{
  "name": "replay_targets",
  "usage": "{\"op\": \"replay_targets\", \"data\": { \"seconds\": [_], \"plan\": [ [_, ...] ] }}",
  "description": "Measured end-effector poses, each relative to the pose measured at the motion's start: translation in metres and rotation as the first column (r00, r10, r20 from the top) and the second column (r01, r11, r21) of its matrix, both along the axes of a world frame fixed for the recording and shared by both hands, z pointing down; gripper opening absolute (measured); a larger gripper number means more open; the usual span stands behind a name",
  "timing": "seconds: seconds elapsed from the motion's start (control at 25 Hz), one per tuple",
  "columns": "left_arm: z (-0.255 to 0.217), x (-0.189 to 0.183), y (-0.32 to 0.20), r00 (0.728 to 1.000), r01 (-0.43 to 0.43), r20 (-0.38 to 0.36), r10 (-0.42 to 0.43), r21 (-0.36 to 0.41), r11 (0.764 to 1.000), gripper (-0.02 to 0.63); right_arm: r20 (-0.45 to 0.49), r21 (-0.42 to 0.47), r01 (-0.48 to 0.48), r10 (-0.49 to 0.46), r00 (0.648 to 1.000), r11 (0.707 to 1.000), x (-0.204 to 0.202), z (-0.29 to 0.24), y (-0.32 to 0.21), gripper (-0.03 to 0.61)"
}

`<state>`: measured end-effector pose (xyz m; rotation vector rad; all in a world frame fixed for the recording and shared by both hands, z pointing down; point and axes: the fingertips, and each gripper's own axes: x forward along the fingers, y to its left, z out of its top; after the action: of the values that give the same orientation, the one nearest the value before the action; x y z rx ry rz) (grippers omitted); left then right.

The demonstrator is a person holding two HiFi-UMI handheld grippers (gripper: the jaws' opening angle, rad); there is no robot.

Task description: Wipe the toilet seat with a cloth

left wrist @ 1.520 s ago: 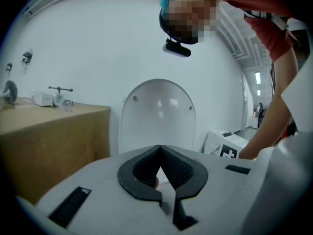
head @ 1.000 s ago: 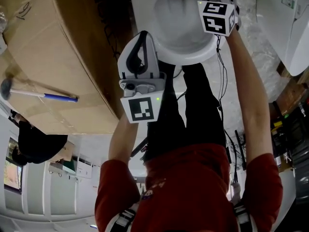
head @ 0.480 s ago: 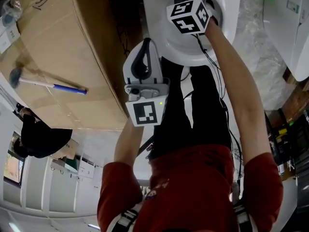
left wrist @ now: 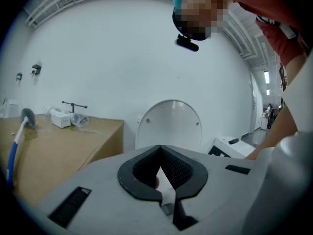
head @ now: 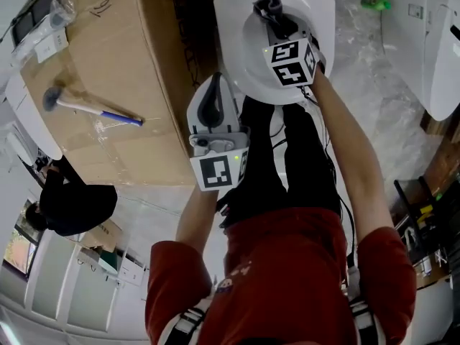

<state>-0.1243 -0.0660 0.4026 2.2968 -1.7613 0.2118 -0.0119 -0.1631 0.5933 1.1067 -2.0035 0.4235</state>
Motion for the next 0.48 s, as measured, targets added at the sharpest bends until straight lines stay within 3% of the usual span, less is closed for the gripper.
{"op": "replay_targets", "data": {
  "seconds": [0.12, 0.48],
  "plan": [
    [-0.034, 0.011, 0.009, 1.000, -0.012, 0.024, 0.011, 0.034, 0.999, 0.014, 0.050, 0.002, -0.025, 0.025, 0.998, 1.000, 0.019, -0.044, 0.037, 0.078],
    [-0.110, 0.076, 0.042, 0.995, -0.097, 0.026, 0.097, -0.011, 0.995, 0.014, 0.190, 0.027, -0.121, 0.114, 0.975, 0.992, 0.094, -0.189, 0.144, 0.078]
  ]
}}
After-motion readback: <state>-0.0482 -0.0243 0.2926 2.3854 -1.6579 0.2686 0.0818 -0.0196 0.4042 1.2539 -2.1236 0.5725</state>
